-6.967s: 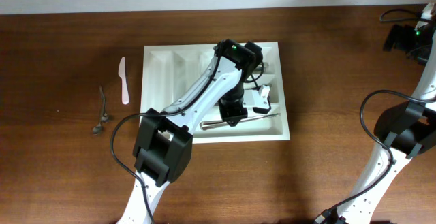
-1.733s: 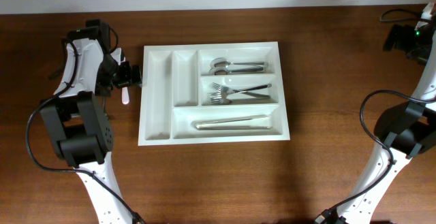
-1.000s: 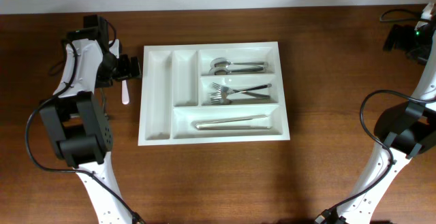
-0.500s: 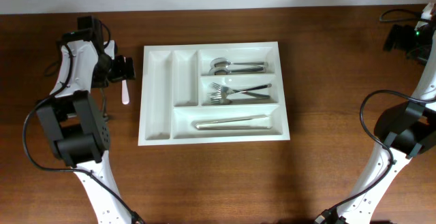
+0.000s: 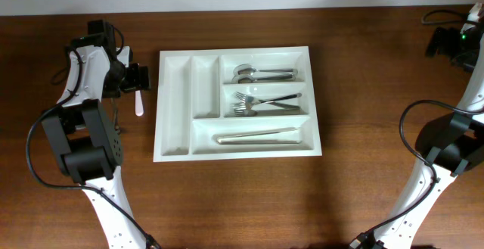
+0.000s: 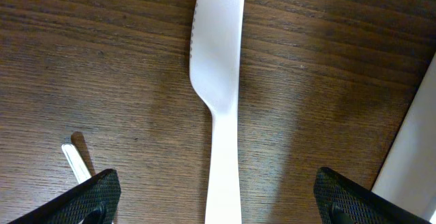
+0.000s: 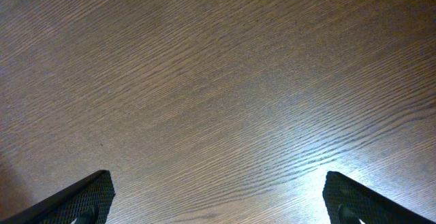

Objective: Pack container
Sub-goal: 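Lower the left gripper onto the knife handle and close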

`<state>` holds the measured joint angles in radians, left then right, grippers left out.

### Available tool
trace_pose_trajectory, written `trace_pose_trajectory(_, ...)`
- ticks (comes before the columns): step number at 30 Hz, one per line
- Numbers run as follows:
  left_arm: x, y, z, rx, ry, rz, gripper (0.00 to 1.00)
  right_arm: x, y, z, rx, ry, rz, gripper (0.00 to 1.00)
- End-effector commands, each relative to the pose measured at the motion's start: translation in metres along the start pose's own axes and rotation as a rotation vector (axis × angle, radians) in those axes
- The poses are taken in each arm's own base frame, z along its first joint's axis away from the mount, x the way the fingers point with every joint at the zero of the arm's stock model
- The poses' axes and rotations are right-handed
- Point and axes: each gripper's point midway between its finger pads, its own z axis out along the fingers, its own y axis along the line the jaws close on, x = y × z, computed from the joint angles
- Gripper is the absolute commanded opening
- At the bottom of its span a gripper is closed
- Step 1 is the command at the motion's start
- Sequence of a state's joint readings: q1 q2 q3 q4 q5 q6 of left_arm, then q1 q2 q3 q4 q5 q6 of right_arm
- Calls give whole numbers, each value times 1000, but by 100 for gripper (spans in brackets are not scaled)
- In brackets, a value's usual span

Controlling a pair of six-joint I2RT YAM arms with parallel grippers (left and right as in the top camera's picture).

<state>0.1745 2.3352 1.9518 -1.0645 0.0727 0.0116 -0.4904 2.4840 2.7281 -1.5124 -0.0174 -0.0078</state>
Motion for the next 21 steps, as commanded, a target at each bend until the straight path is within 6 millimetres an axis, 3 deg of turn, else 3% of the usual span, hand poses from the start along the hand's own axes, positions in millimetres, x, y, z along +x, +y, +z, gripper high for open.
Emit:
trace_pose_trajectory(1,4,0,9,9,18,27,93,-3,-4,-18,2,-36,8,99)
trace_pose_trajectory(14,11,-5,30,-43,66,55,93,-3,-4,-18,2,-36,8,99)
trace_pose_trajectory(21,17,-18,45,-51,96,88,93,-3,-4,-18,2,-36,8,99)
